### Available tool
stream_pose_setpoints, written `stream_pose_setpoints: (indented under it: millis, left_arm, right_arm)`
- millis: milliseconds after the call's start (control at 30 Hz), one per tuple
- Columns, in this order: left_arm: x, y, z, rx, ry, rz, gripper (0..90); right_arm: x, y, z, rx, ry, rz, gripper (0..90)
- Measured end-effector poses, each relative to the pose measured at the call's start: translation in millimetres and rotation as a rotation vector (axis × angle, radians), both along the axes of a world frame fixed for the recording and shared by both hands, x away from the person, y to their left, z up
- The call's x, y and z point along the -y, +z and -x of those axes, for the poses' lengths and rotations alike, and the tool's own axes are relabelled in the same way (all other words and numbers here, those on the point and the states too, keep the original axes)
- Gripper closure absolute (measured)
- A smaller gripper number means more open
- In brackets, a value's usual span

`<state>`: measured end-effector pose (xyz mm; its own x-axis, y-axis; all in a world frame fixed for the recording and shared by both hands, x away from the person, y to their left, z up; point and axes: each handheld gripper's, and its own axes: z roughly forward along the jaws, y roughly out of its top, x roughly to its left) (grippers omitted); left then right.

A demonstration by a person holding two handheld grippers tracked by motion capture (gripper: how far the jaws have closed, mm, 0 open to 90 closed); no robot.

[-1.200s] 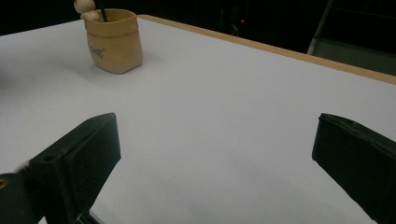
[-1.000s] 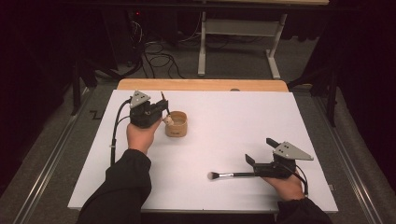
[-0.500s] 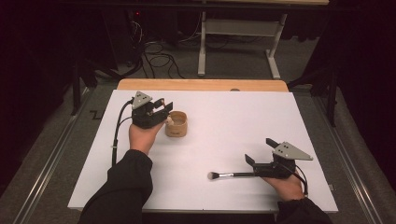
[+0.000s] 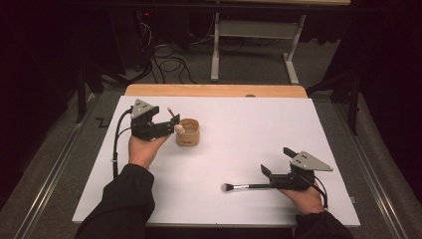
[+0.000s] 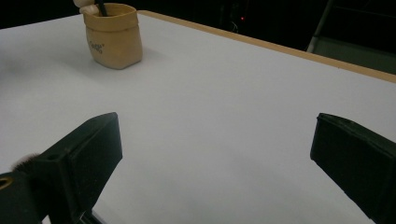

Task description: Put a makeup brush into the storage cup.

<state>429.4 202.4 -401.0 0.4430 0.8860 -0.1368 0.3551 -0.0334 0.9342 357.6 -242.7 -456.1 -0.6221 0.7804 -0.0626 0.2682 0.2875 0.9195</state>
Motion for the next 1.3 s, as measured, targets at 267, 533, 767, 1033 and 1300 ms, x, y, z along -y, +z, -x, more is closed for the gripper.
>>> stream_pose_setpoints:
  millis: [267,533,767,1033,1300]
  left_arm:
    - [-3.5,0.1,20.6,-0.004,-0.011,0.01,15.7]
    - [-2.4,-6.4,36.8,-0.015,-0.022,-0.002,11.0]
    - [0.3,-14.3,52.7,-0.004,-0.035,0.018,6.2]
    - [3.3,-25.4,66.3,-0.009,-0.046,-0.012,3.2]
    - [9.1,-41.7,88.6,-0.005,-0.103,-0.032,0.3]
  right_arm:
    - [0.3,0.7,0.9,0.001,-0.006,-0.002,2.6]
    - [1.1,1.1,0.9,0.004,-0.009,0.0,2.6]
    - [1.2,1.3,1.0,0.005,-0.013,-0.004,2.7]
    - [1.4,1.6,1.3,0.004,-0.018,-0.003,2.7]
    - [1.9,2.3,1.9,0.009,-0.019,0.006,2.7]
